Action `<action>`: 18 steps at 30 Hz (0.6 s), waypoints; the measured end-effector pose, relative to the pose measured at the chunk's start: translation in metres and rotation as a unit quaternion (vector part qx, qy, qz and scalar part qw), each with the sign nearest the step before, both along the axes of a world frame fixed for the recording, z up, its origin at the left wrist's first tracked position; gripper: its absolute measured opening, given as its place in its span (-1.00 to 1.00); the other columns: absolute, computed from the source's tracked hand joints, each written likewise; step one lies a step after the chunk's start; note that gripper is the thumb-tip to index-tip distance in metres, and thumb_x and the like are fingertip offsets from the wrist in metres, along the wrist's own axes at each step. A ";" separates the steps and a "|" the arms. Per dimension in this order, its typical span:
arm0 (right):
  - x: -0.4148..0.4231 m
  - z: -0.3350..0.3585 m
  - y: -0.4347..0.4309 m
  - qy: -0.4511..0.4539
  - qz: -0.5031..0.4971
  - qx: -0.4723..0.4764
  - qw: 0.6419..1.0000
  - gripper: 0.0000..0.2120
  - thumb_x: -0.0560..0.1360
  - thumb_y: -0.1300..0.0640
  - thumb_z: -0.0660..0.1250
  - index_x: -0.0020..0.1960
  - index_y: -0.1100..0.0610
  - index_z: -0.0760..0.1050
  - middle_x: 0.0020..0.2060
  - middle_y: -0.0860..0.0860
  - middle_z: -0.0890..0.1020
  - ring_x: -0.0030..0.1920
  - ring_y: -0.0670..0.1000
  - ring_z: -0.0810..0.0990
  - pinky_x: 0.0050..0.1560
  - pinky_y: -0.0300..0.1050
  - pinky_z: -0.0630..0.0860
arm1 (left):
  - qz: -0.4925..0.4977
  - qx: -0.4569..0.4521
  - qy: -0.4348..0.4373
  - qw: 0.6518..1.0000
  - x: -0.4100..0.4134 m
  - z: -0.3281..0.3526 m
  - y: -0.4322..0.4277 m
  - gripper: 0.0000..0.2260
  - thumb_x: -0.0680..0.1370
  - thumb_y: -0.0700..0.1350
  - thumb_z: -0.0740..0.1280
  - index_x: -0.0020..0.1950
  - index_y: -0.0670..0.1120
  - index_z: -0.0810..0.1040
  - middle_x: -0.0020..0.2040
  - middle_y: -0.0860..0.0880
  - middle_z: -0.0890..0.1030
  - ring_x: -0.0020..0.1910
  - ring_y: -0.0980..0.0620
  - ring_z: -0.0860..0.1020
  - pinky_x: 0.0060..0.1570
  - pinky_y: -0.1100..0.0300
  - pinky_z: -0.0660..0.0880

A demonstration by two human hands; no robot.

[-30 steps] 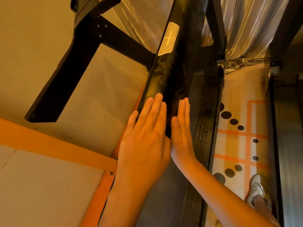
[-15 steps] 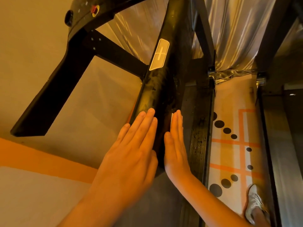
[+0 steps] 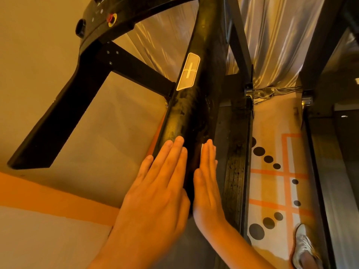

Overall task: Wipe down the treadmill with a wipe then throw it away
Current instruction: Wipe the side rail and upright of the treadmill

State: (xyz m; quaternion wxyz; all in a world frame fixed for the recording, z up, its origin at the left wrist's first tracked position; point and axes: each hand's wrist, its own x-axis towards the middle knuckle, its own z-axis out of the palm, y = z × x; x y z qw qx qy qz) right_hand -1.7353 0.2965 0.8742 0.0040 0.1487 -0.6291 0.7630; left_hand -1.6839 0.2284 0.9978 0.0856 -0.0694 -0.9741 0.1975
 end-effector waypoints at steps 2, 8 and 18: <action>-0.005 0.008 0.000 0.043 0.001 0.006 0.999 -0.42 0.69 -0.26 -0.22 0.65 -0.09 -0.16 0.64 -0.24 -0.18 0.65 -0.08 -0.22 0.57 -0.18 -0.33 | -0.002 0.001 0.000 1.000 0.000 0.000 0.001 -0.43 0.60 0.03 0.13 0.59 -0.17 0.30 0.61 -0.13 0.24 0.60 -0.01 0.10 0.51 0.05 0.01; -0.013 -0.024 0.010 0.105 0.015 0.063 0.992 -0.38 0.71 -0.25 -0.21 0.67 0.00 -0.19 0.67 -0.09 -0.17 0.66 0.05 -0.18 0.60 -0.05 -0.31 | -0.003 0.002 0.002 1.000 -0.001 0.004 0.004 -0.42 0.59 0.02 0.13 0.59 -0.17 0.29 0.60 -0.14 0.26 0.59 -0.02 0.12 0.51 0.05 0.02; -0.049 -0.015 0.007 0.194 0.019 0.050 0.980 -0.42 0.74 -0.13 -0.17 0.67 0.10 -0.14 0.68 -0.01 -0.11 0.66 0.15 -0.14 0.62 0.04 -0.23 | 0.017 0.016 -0.008 1.000 -0.001 0.004 0.006 -0.39 0.56 0.01 0.13 0.61 -0.14 0.25 0.63 -0.12 0.21 0.61 -0.03 0.11 0.53 0.06 0.00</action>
